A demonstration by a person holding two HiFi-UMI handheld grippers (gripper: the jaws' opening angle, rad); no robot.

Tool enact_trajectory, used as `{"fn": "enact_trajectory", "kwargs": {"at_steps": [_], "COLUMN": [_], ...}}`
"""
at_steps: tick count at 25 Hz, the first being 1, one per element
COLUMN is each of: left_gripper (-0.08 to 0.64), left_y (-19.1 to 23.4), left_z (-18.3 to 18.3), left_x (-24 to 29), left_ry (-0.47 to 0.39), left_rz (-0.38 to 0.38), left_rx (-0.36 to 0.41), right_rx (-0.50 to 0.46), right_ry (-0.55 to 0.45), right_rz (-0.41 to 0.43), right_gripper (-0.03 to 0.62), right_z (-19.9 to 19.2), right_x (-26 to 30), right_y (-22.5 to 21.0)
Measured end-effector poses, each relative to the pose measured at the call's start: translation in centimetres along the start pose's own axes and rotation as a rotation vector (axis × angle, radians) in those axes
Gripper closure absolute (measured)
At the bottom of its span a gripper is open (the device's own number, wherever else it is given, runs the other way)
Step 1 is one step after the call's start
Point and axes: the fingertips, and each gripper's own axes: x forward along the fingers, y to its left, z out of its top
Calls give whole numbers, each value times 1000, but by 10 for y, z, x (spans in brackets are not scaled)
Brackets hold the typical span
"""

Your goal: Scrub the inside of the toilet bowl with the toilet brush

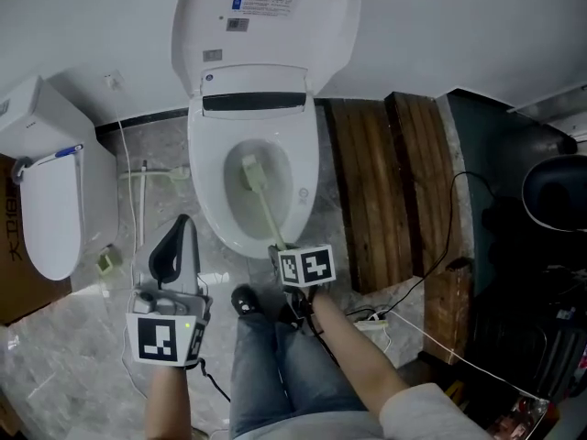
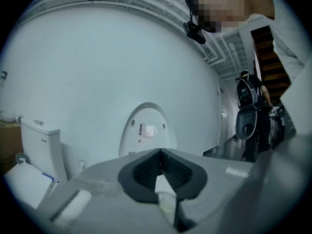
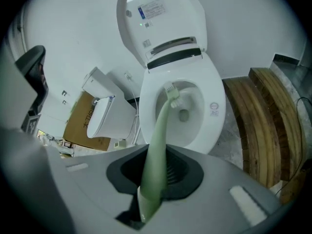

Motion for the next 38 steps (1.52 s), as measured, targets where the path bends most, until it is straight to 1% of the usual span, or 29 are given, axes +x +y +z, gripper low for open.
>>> {"fn": "enact_trajectory", "kwargs": {"at_steps": [3,6,9,13,16,19,25,32,35,38], "left_gripper": [557,557,557,557,557,557,557,557,557,557], "left_y": [-18,-36,-55,-72,-89,-101,-118,-134,-136,-140], "left_z": [19,34,57,75,96,114,148,175,183,191], "left_x": [-6,-17,-24,-39,-47,-56,-72,-88,-95,-101], "left_ry": [-23,-16,-46,-27,-60,-71,-106,-135,-156,-164], "left_rz": [5,19,14,43,44,53,80,90,84,96], "left_rx": [-1,10,18,31,38,56,75,93,137,125], "right_rx": [-4,-18,-38,-56,-75,-97,-180,-265,-298,-321], "right_ry": [-34,-75,-123,-187,-229,-271,-352,-467,-520,-569], "right_rz": [19,34,49,75,86,96,97,95,87,85], "right_gripper": [535,535,535,535,535,535,535,535,534,534], "right_z": [0,3,9,15,20,23,33,49,55,60], "right_x": [-30,-61,-92,-133,-163,-192,-246,-302,-323,-342], "right_y": [4,8,16,26,31,36,52,72,80,86]}}
